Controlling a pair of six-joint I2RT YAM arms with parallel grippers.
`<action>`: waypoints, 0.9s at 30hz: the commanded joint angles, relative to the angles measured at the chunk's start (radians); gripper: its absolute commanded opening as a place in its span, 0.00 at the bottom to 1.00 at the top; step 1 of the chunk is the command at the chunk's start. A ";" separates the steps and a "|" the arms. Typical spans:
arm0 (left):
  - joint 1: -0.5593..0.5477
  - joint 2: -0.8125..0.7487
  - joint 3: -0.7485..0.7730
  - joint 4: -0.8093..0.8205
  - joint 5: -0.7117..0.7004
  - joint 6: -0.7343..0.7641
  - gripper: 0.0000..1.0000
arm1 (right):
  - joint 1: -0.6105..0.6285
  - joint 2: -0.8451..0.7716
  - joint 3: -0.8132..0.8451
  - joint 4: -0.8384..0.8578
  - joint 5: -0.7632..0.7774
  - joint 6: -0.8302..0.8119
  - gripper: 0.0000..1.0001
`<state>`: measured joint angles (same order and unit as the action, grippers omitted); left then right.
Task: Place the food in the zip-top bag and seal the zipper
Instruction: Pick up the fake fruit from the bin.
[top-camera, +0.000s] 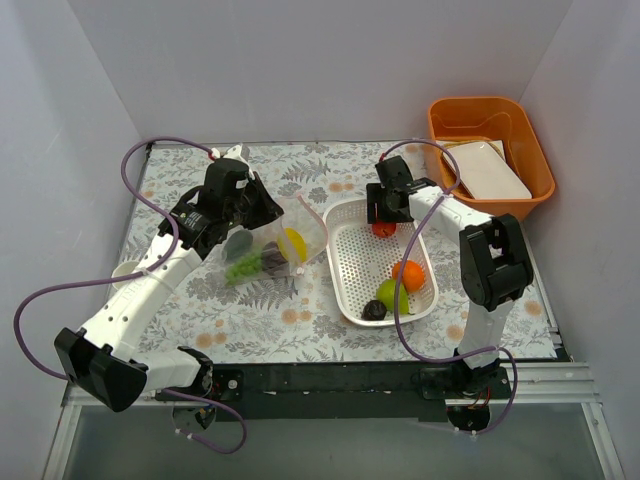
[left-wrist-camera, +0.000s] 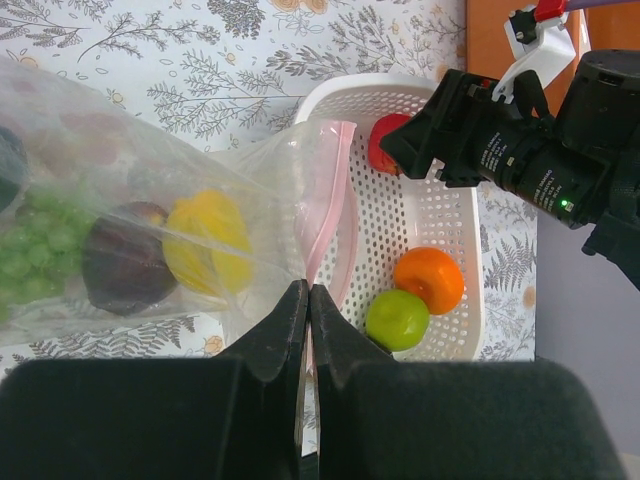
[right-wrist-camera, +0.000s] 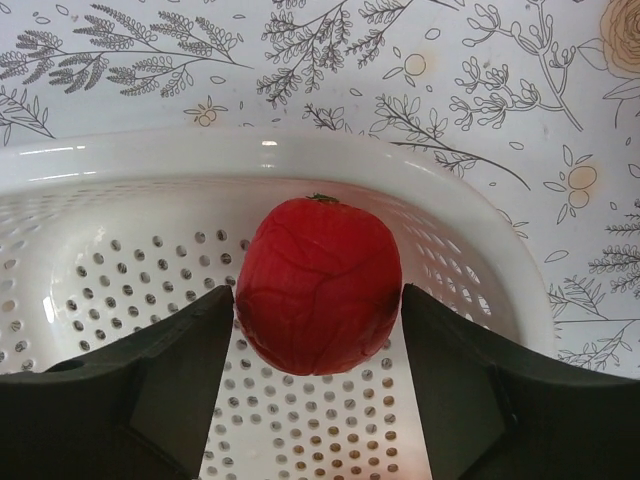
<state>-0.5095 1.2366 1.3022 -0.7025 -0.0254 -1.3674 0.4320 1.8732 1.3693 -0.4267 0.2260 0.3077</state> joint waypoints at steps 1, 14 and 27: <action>0.002 0.000 -0.003 0.008 0.012 0.010 0.00 | -0.003 0.003 0.013 -0.011 -0.007 -0.001 0.72; 0.002 -0.005 -0.014 0.011 0.013 0.007 0.00 | -0.003 -0.006 -0.038 -0.006 -0.074 -0.016 0.38; 0.002 -0.002 -0.024 0.023 0.024 0.007 0.00 | 0.004 -0.161 -0.130 0.029 -0.180 -0.012 0.31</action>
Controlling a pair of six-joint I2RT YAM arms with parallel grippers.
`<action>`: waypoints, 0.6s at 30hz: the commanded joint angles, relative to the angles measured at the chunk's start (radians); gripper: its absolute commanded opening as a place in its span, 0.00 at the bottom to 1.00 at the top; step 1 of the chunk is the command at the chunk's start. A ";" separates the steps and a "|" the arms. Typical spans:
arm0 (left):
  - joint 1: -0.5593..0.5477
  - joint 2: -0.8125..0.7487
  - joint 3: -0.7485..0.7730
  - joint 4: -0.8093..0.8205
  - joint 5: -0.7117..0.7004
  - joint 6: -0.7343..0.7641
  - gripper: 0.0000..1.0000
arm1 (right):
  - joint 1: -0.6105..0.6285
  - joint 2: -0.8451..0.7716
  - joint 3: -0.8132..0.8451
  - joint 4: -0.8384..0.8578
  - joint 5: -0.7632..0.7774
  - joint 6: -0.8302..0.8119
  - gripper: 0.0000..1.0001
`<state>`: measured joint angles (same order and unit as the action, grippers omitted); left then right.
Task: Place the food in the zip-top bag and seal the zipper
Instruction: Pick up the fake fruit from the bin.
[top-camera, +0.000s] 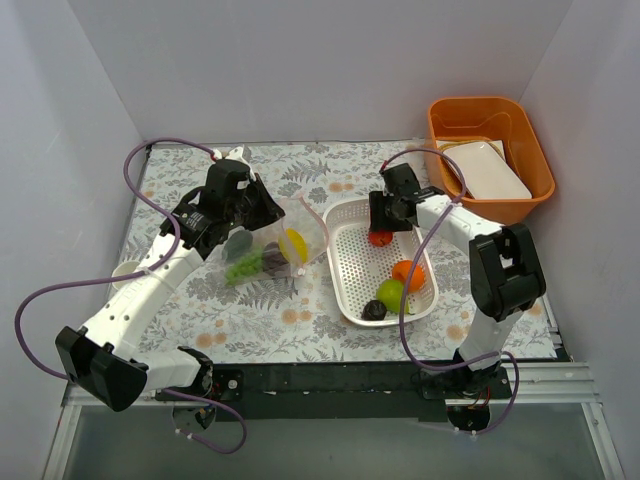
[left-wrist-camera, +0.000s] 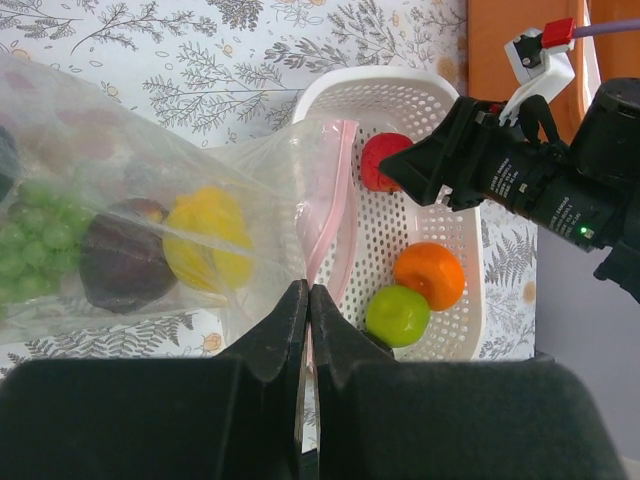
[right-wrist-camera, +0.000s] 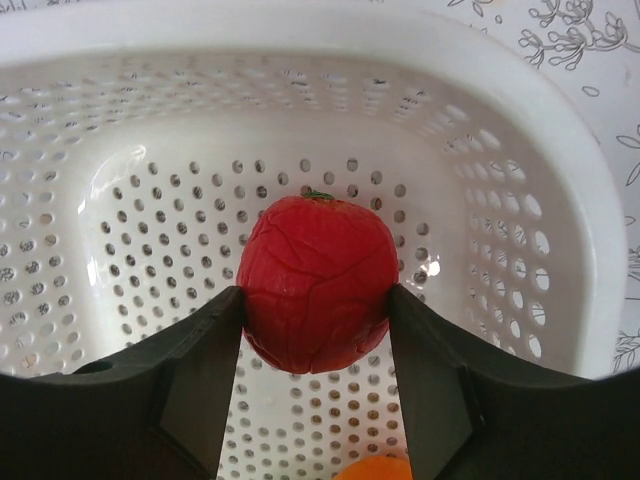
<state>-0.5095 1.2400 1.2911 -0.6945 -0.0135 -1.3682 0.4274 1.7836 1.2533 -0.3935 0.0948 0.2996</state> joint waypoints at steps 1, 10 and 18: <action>0.002 -0.004 -0.013 0.016 0.012 0.008 0.00 | 0.007 -0.081 -0.021 -0.005 -0.058 -0.004 0.31; 0.002 0.009 -0.015 0.029 0.041 0.006 0.00 | 0.024 -0.187 -0.069 -0.002 -0.087 0.027 0.31; 0.002 0.013 -0.019 0.032 0.047 0.008 0.00 | 0.042 -0.282 -0.089 -0.022 -0.124 0.049 0.31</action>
<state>-0.5095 1.2625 1.2831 -0.6720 0.0166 -1.3682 0.4572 1.5803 1.1732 -0.4129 -0.0010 0.3233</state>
